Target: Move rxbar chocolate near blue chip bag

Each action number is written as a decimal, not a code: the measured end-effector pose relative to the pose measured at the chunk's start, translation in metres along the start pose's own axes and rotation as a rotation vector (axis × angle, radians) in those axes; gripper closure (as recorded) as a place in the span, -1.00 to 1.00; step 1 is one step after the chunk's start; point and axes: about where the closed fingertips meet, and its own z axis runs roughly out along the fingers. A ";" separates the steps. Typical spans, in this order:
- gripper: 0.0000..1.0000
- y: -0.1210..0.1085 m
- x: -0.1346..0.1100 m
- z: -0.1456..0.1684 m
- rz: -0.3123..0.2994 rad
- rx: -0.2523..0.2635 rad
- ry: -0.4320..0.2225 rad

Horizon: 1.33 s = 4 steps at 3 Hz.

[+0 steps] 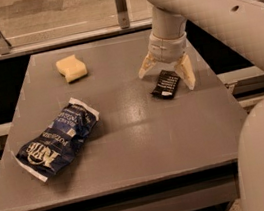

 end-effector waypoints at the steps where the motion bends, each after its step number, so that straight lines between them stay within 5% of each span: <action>1: -0.17 0.004 0.002 0.004 -0.009 0.000 -0.015; 3: 0.76 0.003 0.002 -0.012 -0.009 0.001 -0.015; 4: 1.00 0.003 0.002 -0.013 -0.009 0.001 -0.015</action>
Offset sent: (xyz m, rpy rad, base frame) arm -0.0226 -0.0223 0.0022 0.0182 0.0371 0.0316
